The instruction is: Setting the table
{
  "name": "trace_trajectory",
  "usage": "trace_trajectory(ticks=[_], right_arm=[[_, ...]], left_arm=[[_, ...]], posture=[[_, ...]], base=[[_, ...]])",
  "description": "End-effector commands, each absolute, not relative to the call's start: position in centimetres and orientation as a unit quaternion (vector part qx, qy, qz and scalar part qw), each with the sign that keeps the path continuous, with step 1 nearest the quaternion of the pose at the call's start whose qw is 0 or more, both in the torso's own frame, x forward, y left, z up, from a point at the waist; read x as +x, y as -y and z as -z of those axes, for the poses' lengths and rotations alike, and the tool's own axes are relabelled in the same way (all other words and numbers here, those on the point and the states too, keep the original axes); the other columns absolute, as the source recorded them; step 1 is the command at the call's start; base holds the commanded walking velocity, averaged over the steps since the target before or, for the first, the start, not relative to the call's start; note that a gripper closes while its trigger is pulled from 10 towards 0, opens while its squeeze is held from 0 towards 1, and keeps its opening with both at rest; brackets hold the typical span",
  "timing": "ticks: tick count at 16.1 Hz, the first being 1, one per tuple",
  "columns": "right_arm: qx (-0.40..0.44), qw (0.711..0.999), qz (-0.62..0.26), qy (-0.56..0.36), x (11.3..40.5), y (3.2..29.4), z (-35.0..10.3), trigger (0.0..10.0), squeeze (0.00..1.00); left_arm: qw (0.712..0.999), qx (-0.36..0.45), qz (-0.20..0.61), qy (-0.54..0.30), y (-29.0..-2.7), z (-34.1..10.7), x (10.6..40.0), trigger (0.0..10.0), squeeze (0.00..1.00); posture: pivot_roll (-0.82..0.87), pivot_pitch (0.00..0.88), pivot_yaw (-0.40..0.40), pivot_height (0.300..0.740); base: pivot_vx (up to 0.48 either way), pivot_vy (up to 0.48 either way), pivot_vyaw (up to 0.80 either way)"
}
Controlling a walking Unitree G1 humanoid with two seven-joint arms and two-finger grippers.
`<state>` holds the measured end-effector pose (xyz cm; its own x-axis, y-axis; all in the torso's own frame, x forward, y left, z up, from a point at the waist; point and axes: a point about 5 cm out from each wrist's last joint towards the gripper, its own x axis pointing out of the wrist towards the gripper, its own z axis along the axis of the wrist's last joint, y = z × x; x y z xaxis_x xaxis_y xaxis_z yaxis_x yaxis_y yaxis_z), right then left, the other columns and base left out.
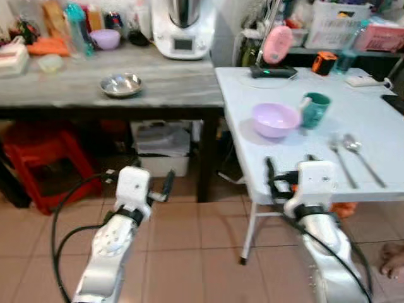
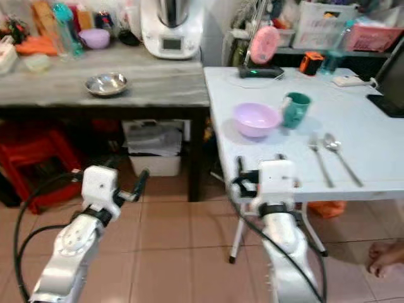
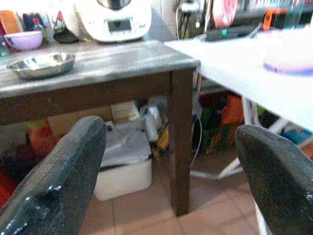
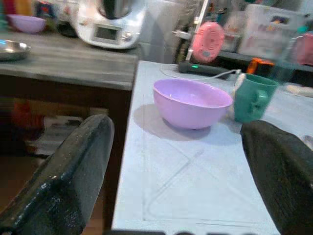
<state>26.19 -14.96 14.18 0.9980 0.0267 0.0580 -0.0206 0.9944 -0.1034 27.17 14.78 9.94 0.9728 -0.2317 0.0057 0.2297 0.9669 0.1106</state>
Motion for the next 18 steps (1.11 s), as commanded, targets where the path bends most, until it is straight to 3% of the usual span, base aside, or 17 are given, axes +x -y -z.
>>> trace_trajectory(ticks=[1,7,13,16,18], right_arm=[[-0.057,0.998,-0.003,0.037,26.15,15.58,-14.63,10.0,0.00],[-0.056,0.998,-0.003,0.038,26.12,15.58,-14.63,10.0,0.00],[-0.058,0.997,-0.017,0.043,26.00,15.33,-14.78,10.0,0.00],[-0.056,0.997,-0.018,0.048,26.03,15.22,-14.92,10.0,0.00],[-0.054,0.997,-0.018,0.048,26.03,15.26,-14.90,10.0,0.00]], left_arm=[[0.991,0.053,0.121,0.019,-14.39,-10.52,27.40,10.0,0.00],[0.991,0.053,0.123,0.018,-14.36,-10.52,27.40,10.0,0.00],[0.994,0.035,0.105,0.012,-15.07,-10.46,27.71,10.0,0.00],[0.993,0.034,0.113,0.016,-15.00,-10.55,27.70,10.0,0.00],[0.992,0.030,0.120,0.016,-14.86,-10.58,27.59,10.0,0.00]], posture=[[-0.07,0.000,-0.004,0.740],[-0.07,0.001,-0.002,0.740],[-0.07,0.000,-0.001,0.740],[-0.07,0.000,-0.003,0.740],[-0.07,0.000,-0.003,0.740]], base=[[0.000,-0.480,0.00],[0.000,-0.442,0.00],[0.000,0.000,0.00],[0.000,0.000,0.80],[0.000,0.000,0.00]])
